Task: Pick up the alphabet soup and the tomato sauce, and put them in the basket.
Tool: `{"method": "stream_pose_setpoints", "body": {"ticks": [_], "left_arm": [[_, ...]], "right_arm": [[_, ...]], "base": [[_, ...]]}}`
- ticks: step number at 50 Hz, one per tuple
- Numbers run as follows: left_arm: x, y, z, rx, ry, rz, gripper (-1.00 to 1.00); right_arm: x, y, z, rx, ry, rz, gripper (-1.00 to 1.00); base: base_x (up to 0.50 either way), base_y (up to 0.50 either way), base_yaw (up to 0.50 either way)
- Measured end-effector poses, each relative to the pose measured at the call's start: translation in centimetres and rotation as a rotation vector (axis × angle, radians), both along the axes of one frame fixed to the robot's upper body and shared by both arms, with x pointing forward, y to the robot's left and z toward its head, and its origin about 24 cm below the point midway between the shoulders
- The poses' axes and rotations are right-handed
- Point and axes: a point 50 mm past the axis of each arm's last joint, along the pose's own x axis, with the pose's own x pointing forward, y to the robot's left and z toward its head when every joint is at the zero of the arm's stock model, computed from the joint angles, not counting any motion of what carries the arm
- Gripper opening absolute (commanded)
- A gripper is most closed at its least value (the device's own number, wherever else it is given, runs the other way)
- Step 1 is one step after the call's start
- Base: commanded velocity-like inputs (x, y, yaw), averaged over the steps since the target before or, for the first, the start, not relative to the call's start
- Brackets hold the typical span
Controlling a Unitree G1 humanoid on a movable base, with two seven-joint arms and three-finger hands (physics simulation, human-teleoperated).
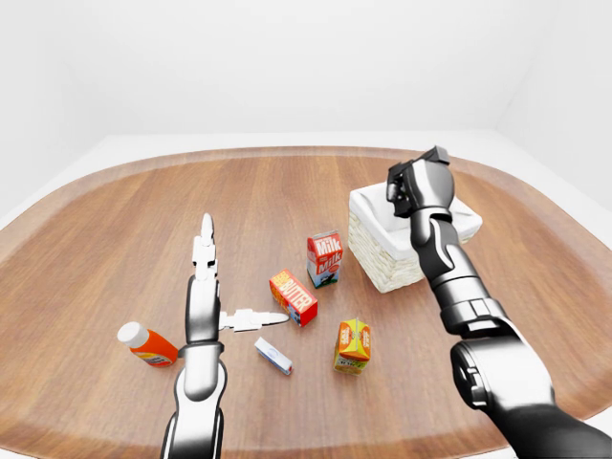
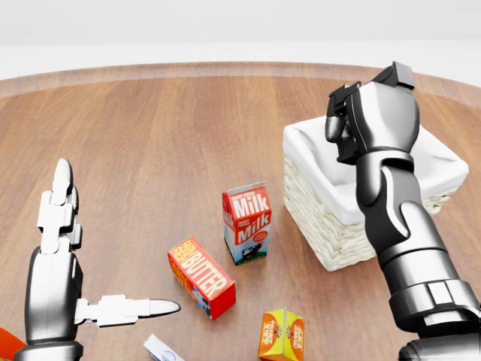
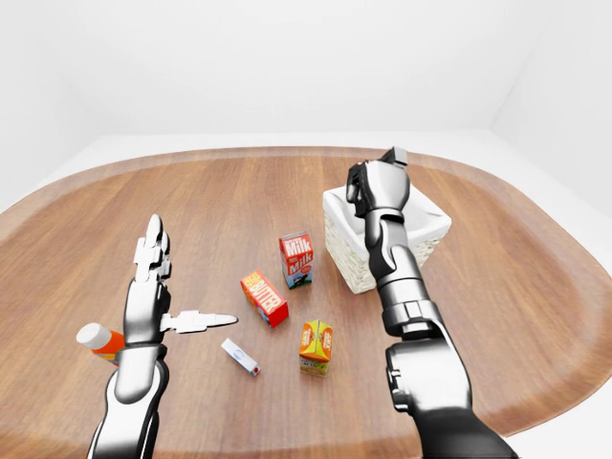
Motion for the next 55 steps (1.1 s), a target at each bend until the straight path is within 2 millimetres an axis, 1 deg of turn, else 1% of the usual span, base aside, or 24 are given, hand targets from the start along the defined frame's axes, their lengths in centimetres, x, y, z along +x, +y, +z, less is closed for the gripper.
{"method": "stream_pose_setpoints", "body": {"ticks": [13,23,35,55], "left_arm": [[0.0,0.0,0.1,-0.002,-0.003,0.0,1.0],[0.1,0.0,0.0,-0.003,-0.001,0.001,1.0],[0.0,0.0,0.0,-0.003,0.0,-0.001,1.0],[0.0,0.0,0.0,-0.003,0.002,-0.002,1.0]], "right_arm": [[1.5,0.2,0.1,-0.093,-0.012,-0.06,-1.0],[2.2,0.5,0.3,-0.165,0.045,-0.083,-1.0],[2.6,0.5,0.2,-0.225,0.1,-0.117,-1.0],[2.8,0.5,0.2,-0.259,0.136,-0.149,-1.0]], "base": [[0.0,0.0,0.0],[0.0,0.0,0.0],[0.0,0.0,0.0],[0.0,0.0,0.0]]}}
